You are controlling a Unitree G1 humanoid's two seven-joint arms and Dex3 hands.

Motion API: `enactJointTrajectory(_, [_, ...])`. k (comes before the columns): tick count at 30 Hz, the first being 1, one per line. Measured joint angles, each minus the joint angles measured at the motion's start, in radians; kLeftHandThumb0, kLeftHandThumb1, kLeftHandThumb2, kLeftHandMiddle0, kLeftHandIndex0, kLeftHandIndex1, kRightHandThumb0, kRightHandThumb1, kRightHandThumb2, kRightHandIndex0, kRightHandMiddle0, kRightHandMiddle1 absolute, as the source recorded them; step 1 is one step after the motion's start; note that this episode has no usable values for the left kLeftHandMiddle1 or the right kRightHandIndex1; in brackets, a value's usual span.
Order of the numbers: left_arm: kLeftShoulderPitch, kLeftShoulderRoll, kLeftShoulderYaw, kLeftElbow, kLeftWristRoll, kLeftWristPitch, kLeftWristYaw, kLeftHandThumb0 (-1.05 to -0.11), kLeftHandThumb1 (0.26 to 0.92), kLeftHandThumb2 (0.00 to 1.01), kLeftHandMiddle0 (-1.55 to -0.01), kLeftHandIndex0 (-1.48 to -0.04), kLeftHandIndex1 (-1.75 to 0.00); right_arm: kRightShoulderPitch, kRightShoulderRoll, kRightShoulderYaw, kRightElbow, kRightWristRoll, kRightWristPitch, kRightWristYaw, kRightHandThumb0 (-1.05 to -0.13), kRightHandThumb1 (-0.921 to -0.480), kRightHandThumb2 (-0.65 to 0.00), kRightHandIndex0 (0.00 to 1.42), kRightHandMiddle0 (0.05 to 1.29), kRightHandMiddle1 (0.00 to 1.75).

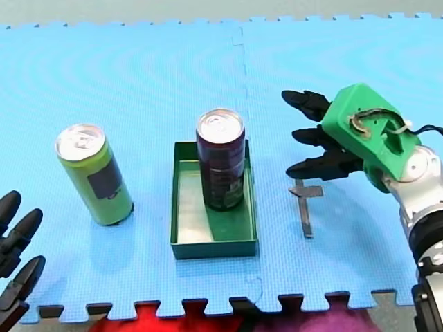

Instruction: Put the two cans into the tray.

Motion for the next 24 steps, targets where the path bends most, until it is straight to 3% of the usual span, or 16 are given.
enactJointTrajectory(2, [-0.001,0.001,0.001,0.002,-0.001,0.000,-0.002,-1.048,0.921,0.36,-0.46,-0.45,0.00,0.011,-0.003,-0.023,-0.002,0.032,-0.010,0.030,-0.989,-0.762,-0.001,0.59,0.33,0.04])
enactJointTrajectory(6, [-0.014,0.013,0.008,0.035,0.009,0.002,0.001,-1.048,0.921,0.35,-0.47,-0.45,0.00,0.044,-0.002,-0.109,-0.007,0.141,-0.025,0.101,-0.942,-0.729,0.000,0.70,0.46,0.03])
enactJointTrajectory(9, [-0.039,0.032,0.023,0.086,0.058,-0.003,0.033,-1.048,0.921,0.34,-0.49,-0.44,0.00,0.072,0.002,-0.139,-0.019,0.178,-0.049,0.119,-0.929,-0.722,0.000,0.72,0.48,0.03])
enactJointTrajectory(12, [-0.073,0.046,0.037,0.144,0.138,-0.035,0.099,-1.048,0.921,0.29,-0.52,-0.43,0.00,0.091,0.009,-0.154,-0.030,0.193,-0.065,0.118,-0.916,-0.717,0.000,0.73,0.49,0.02])
enactJointTrajectory(15, [-0.118,0.052,0.049,0.209,0.197,-0.064,0.173,-1.048,0.921,0.20,-0.58,-0.42,0.00,0.110,0.016,-0.157,-0.041,0.194,-0.076,0.104,-0.896,-0.710,0.000,0.75,0.50,0.02])
enactJointTrajectory(16, [-0.131,0.055,0.051,0.223,0.201,-0.067,0.182,-0.972,0.867,0.11,-0.60,-0.41,0.00,0.115,0.018,-0.157,-0.043,0.194,-0.079,0.102,-0.887,-0.706,0.000,0.76,0.51,0.02])
enactJointTrajectory(19, [-0.183,0.072,0.055,0.279,0.175,-0.070,0.174,-0.774,0.777,0.02,-0.65,-0.40,0.00,0.135,0.023,-0.158,-0.049,0.194,-0.090,0.100,-0.864,-0.699,0.000,0.77,0.52,0.01])
enactJointTrajectory(24, [-0.216,0.074,0.058,0.297,0.050,-0.049,0.073,-0.697,0.744,0.00,-0.69,-0.37,0.00,0.166,0.027,-0.156,-0.050,0.191,-0.101,0.089,-0.822,-0.690,0.000,0.79,0.53,0.01])
